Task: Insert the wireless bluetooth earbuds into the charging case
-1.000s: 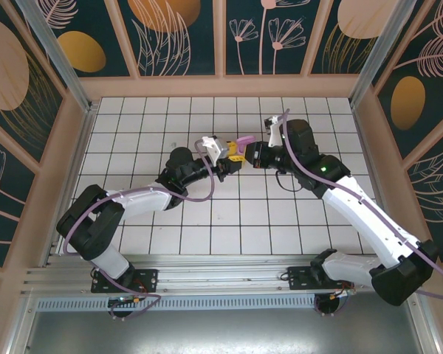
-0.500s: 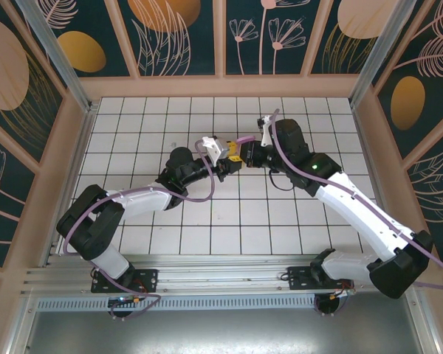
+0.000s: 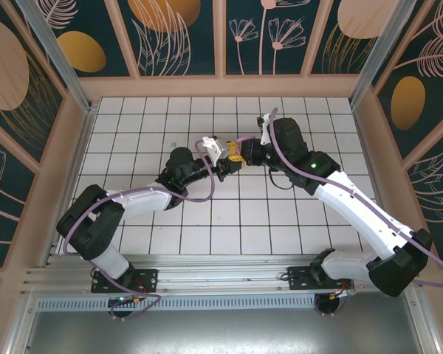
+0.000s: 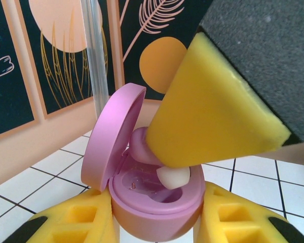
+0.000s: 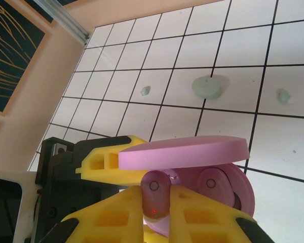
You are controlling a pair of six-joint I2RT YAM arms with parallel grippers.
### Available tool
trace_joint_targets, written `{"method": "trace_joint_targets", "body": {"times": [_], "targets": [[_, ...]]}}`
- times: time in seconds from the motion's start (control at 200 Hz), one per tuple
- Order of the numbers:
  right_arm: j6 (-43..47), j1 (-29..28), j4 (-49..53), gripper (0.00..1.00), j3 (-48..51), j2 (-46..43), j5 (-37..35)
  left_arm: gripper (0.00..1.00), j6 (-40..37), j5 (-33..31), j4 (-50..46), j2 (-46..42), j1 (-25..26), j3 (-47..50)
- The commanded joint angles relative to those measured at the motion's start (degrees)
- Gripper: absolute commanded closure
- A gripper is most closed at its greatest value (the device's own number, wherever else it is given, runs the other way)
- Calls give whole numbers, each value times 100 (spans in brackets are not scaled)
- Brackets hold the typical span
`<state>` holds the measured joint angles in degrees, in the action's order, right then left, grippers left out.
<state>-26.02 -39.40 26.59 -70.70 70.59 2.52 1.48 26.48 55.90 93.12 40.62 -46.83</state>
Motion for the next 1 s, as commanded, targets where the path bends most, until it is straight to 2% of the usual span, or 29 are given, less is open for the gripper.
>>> {"method": "trace_joint_targets", "body": {"times": [0.0, 0.701, 0.996], "targets": [[124, -77, 74, 85, -146, 108, -87, 96, -121, -1, 122, -101, 39, -2], [479, -147, 351, 83, -220, 205, -314, 96, -116, 41, 18, -180, 41, -1], [572, -147, 395, 79, -266, 330, -257, 96, -133, 42, -18, -172, 41, -43]]}}
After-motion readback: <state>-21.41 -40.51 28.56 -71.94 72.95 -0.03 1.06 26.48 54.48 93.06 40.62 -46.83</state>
